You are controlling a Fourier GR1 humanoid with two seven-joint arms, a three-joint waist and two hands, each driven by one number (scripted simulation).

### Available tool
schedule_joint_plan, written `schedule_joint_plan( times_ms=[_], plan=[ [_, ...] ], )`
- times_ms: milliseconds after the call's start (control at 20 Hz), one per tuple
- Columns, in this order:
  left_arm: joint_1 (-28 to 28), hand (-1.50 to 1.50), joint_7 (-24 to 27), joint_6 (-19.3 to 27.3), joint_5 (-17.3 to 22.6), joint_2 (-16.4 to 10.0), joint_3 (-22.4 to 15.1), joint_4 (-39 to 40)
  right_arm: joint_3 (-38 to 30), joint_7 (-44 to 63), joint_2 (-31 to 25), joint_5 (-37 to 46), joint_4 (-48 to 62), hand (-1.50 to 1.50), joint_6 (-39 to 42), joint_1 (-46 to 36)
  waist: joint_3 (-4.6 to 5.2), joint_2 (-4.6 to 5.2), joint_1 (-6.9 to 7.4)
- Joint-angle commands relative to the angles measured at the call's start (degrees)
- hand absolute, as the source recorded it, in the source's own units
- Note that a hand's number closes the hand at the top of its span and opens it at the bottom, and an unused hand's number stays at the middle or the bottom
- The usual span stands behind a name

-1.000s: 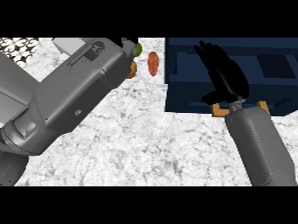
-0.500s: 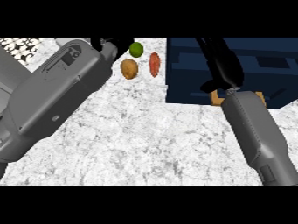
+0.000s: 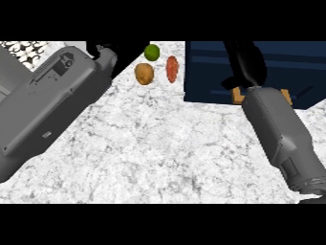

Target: Pick up the can, place it into the drawer and close the drawer

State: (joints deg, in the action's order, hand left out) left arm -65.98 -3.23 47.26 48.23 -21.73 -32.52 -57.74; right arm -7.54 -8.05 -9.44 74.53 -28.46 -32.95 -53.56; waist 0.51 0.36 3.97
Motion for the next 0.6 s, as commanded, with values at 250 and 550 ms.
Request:
schedule_joint_plan(
  times_ms=[250, 550],
  plan=[
    [-0.2, -1.5, -4.9, 1.6, -1.5, -2.5, -0.2, -5.8, -3.8, 0.0, -2.6, -0.4, 11.3, -1.5, -5.4, -8.4, -0.66, 1.1, 1.58],
    [1.5, -1.5, -5.3, 1.3, -2.5, -4.1, -0.5, -8.4, -4.2, 3.6, -4.1, 0.8, 14.2, -1.5, -4.7, -14.0, -0.63, 1.43, 2.76]
  ],
)
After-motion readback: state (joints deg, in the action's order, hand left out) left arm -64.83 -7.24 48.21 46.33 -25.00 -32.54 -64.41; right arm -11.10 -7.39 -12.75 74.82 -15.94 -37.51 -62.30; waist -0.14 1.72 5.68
